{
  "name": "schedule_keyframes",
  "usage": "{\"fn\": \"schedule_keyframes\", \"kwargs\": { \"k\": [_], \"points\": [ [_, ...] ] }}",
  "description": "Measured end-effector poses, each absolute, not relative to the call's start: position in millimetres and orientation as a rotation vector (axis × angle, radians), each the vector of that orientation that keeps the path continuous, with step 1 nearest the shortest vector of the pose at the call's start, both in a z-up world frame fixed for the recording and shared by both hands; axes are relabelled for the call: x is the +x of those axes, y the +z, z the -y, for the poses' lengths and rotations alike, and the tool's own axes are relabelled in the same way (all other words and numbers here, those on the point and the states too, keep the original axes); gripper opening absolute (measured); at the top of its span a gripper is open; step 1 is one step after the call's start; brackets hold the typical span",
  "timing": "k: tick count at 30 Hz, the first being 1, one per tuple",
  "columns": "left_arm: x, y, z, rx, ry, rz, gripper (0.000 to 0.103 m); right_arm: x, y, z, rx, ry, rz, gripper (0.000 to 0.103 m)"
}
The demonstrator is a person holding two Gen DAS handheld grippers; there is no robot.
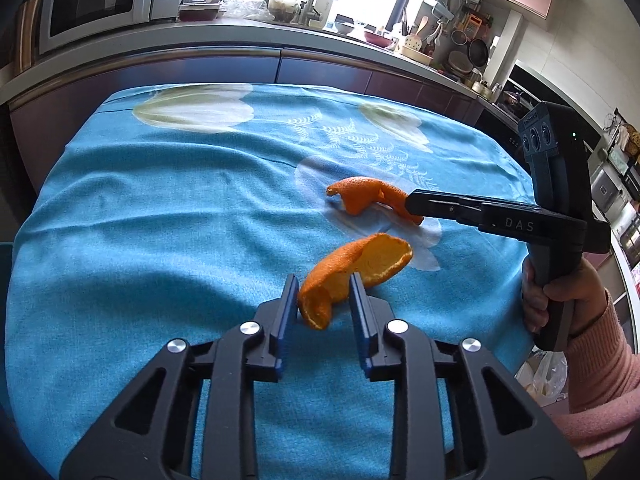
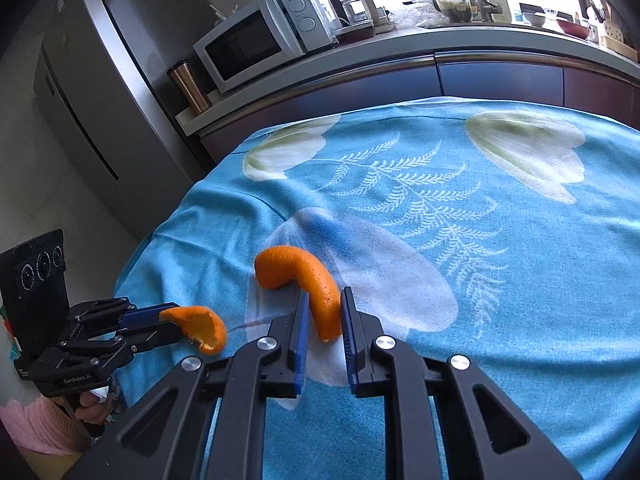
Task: Collect trash
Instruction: 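Carry both orange peels over the teal bin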
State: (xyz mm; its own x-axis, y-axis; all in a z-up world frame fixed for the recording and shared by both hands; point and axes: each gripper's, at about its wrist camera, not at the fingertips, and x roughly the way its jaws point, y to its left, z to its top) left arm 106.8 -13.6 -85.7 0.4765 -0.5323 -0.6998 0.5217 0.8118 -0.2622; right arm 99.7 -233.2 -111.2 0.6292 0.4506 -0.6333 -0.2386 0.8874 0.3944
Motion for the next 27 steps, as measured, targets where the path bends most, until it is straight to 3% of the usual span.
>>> {"fn": "schedule_keyframes", "kwargs": {
  "k": [6,7,10,27],
  "points": [
    [108.1,-91.2,20.2,-0.005,-0.644,-0.864,0.03,100.2,-111.6,229.5,0.271,0.396,-0.805,0.019],
    [108.3,-91.4,20.3,-0.01,-0.645,-0.865,0.027,100.0,-111.7,229.6,0.272,0.394,-0.805,0.014],
    [107.4,-91.0,19.6,-0.019,-0.638,-0.867,0.013,98.6,-111.2,229.9,0.271,0.392,-0.799,0.013],
    [93.7,-70.2,-13.4,-0.081,-0.569,-0.808,0.011,91.3,-92.5,224.0,0.316,0.424,-0.725,0.011]
  ]
}}
